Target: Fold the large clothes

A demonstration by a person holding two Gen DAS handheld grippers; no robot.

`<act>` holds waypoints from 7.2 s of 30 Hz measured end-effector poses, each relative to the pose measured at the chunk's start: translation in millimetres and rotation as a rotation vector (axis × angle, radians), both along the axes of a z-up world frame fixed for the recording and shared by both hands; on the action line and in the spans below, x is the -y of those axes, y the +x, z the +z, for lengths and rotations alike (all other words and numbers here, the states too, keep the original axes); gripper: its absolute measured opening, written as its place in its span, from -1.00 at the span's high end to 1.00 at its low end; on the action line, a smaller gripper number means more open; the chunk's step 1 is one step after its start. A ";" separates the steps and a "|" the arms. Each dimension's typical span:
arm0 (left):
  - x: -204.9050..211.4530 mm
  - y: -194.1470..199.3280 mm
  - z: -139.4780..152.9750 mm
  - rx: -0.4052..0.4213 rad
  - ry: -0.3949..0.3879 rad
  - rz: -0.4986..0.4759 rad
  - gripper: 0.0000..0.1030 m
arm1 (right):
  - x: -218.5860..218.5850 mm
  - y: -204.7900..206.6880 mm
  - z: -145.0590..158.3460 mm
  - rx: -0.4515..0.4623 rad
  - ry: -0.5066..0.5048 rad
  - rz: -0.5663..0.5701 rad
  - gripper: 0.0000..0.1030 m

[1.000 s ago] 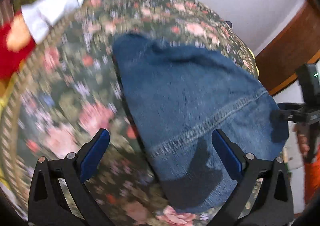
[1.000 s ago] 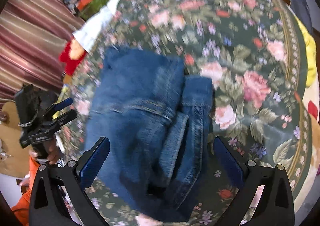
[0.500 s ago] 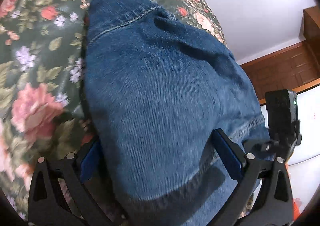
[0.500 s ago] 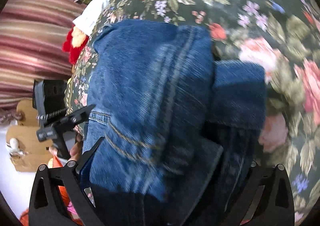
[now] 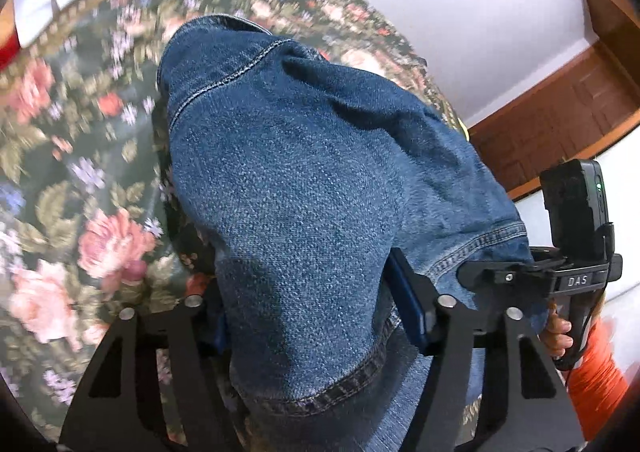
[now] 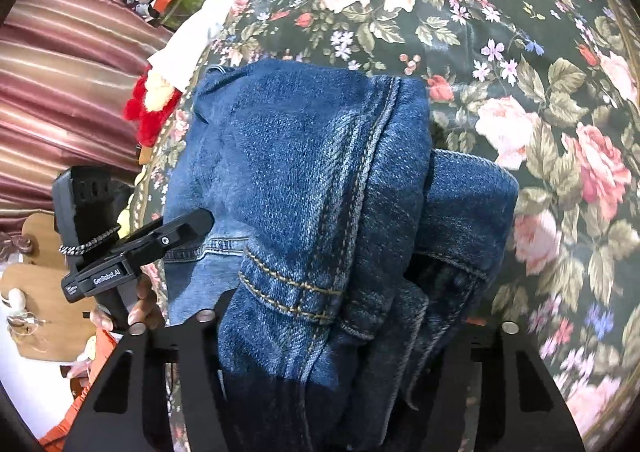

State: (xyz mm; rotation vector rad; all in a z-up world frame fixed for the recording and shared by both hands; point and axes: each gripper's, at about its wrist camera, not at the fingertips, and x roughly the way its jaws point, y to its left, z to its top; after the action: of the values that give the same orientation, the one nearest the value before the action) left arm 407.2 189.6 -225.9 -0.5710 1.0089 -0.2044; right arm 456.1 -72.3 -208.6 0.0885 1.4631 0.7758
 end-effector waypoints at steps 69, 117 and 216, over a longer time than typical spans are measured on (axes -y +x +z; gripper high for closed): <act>-138.7 -109.4 -20.3 -0.070 0.199 0.146 -0.13 | -176.4 -95.6 -54.9 -0.024 0.041 0.089 0.01; -71.5 -156.3 -2.8 -0.061 0.655 0.158 -0.59 | -125.3 -67.4 -22.8 0.250 -0.133 0.077 -0.76; 49.9 -362.0 242.0 0.706 0.602 0.412 -0.99 | -18.5 -365.2 248.1 1.058 0.236 -0.181 -1.00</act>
State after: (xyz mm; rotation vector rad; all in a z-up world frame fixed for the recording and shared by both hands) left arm 45.2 139.7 16.1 -0.1147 0.2202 0.2532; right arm 90.9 -53.8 39.5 -0.0170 0.3548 0.6737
